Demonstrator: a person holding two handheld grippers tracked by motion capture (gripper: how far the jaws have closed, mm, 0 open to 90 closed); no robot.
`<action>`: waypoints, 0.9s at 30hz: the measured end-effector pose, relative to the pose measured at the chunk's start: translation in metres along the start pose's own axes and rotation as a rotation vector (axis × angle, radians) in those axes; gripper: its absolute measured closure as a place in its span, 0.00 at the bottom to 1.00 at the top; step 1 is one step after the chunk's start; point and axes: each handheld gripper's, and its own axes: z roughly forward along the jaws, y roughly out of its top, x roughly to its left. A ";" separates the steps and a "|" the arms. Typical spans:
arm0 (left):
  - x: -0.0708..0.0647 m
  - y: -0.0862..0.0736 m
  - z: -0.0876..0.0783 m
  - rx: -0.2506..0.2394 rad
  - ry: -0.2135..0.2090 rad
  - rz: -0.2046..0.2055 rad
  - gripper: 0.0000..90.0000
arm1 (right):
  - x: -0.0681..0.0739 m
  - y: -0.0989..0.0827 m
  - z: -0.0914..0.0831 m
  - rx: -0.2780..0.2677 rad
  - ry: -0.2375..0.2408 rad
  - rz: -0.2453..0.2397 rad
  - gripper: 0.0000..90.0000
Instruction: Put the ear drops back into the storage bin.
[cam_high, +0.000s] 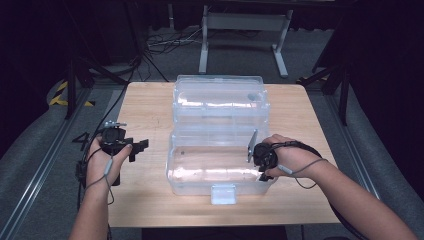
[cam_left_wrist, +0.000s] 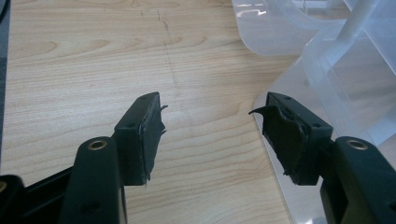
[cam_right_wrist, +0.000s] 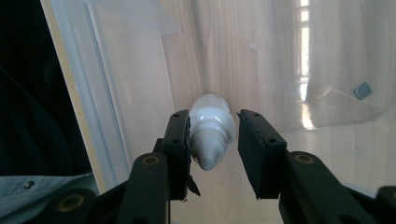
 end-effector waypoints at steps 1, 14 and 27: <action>0.000 0.000 0.000 0.000 0.001 0.001 0.43 | 0.000 0.000 -0.001 -0.001 -0.003 0.000 0.71; -0.001 0.001 0.001 -0.001 -0.005 -0.002 0.43 | 0.003 -0.004 -0.020 -0.047 -0.011 0.014 0.63; -0.005 0.009 0.008 -0.002 -0.020 0.011 0.43 | 0.011 -0.013 -0.051 -0.107 -0.052 0.025 0.62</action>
